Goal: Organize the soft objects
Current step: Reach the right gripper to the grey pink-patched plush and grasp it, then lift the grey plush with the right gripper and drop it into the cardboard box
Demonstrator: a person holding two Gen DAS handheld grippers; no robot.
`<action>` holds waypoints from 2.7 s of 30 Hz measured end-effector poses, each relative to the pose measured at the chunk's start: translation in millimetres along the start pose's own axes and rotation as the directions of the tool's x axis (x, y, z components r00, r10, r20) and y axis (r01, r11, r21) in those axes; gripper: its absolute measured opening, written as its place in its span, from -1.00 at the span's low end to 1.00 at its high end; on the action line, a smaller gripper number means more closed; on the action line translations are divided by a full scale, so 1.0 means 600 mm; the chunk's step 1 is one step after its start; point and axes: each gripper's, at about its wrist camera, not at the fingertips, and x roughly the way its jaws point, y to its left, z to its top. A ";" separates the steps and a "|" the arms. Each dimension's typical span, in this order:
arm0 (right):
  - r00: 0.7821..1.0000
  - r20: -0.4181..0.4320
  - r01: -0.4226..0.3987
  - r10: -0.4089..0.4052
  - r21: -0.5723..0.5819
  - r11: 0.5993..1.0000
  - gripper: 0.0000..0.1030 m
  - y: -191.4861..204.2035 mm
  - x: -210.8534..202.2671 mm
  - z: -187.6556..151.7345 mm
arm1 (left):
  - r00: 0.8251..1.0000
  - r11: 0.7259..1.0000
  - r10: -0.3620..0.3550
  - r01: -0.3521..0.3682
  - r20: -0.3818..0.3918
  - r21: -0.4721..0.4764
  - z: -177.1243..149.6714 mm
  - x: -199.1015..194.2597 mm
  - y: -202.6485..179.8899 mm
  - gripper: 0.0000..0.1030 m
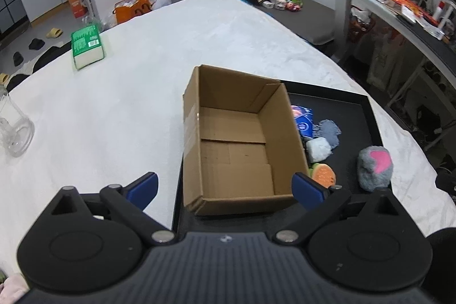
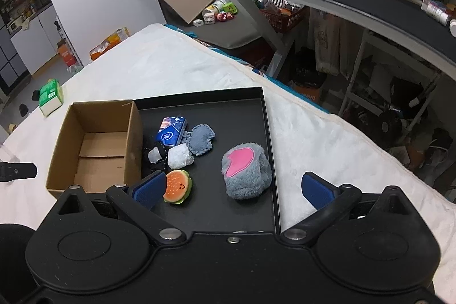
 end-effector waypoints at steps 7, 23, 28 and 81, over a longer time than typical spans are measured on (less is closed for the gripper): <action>0.999 -0.031 -0.009 0.009 0.010 1.000 0.89 -0.013 0.032 0.008 | 0.999 0.999 0.021 -0.022 -0.037 -0.034 0.013 0.038 0.016 0.85; 0.991 -0.132 0.013 -0.008 0.043 0.999 0.89 -0.035 0.133 0.010 | 0.990 0.997 0.058 -0.063 -0.127 -0.037 0.021 0.134 0.026 0.35; 0.987 -0.160 0.026 -0.022 0.021 0.999 0.92 -0.028 0.164 0.007 | 0.983 0.996 0.073 -0.079 -0.168 -0.030 0.020 0.167 0.029 -0.02; 0.986 -0.127 0.088 -0.108 -0.155 0.984 -0.18 0.062 0.184 0.009 | 0.980 0.998 -0.002 -0.012 -0.201 -0.067 0.001 0.209 0.095 -0.63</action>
